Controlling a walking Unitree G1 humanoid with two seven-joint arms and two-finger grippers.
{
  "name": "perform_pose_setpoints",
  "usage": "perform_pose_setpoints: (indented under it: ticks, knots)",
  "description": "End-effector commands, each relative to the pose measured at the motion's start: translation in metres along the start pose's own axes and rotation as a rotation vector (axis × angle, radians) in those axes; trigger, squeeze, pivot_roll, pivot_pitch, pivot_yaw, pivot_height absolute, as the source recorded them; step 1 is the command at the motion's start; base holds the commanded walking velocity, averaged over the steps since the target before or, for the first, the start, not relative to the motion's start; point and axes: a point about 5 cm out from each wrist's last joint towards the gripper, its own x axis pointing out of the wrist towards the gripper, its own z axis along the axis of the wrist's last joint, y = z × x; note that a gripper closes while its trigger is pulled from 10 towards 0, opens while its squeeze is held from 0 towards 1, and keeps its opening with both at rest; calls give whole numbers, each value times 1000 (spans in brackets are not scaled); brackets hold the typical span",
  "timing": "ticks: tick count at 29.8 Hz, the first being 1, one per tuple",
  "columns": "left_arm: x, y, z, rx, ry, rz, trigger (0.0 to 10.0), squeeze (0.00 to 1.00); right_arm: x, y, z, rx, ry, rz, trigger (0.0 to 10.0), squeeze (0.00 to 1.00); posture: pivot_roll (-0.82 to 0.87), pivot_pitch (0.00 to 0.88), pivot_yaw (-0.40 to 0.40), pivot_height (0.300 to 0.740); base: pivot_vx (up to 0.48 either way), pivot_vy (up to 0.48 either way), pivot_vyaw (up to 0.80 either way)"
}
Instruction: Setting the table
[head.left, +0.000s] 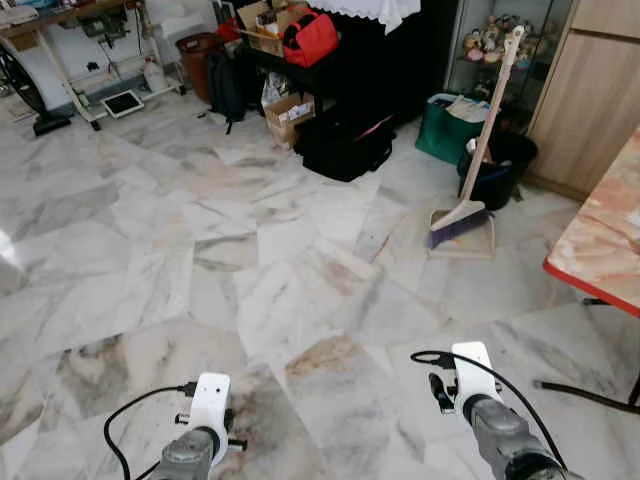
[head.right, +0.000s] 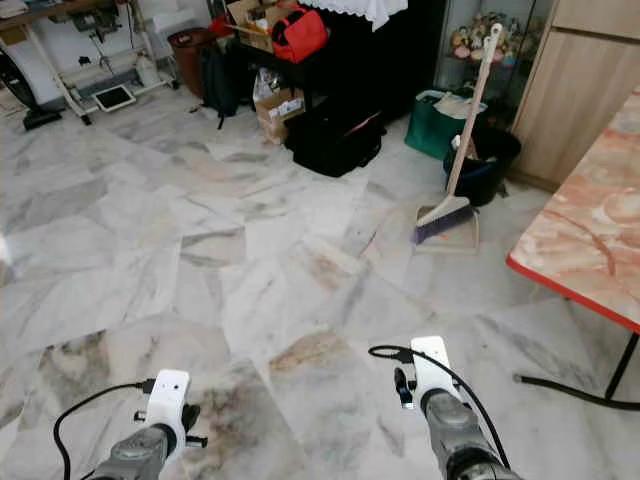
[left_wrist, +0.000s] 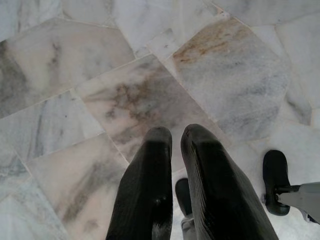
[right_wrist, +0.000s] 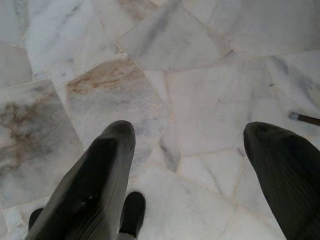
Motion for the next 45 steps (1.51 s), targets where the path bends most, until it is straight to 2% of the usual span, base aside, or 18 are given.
perform_pose_setpoints:
  ticks: [1, 5, 8, 12, 17, 35, 45]
  knots:
    - [-2, 5, -5, 8, 20, 8, 10000, 0, 0, 3, -3, 13, 21, 4, 10000, 0, -99, 22, 102, 740, 0, 0, 0]
    - [-2, 5, -5, 4, 20, 12, 10000, 0, 0, 4, -5, 5, 57, 31, 10000, 0, -91, 10, 96, 740, 0, 0, 0]
    - [-2, 5, -6, -1, 22, 19, 10000, 0, 0, 3, -9, -58, 124, 31, 10000, 0, -86, 0, 75, 740, 0, 0, 0]
    - [-2, 4, -7, -11, 26, 22, 10000, 0, 0, 3, -10, -50, 114, 48, 10000, 0, -81, 0, 47, 740, 0, 0, 0]
    - [-2, 0, -7, -12, 23, 15, 10000, 0, -1, 2, -9, -87, 110, 78, 10000, 0, -75, 0, 3, 740, 0, 0, 0]
    - [-2, -1, -10, 12, 35, -9, 10000, 0, -1, 2, -13, -16, 117, 59, 10000, 0, -80, 0, 29, 740, 0, 0, 0]
    - [-2, -1, -8, -1, 28, -2, 10000, 0, -1, 0, -12, -17, 128, 52, 10000, 0, -68, 0, 26, 740, 0, 0, -751]
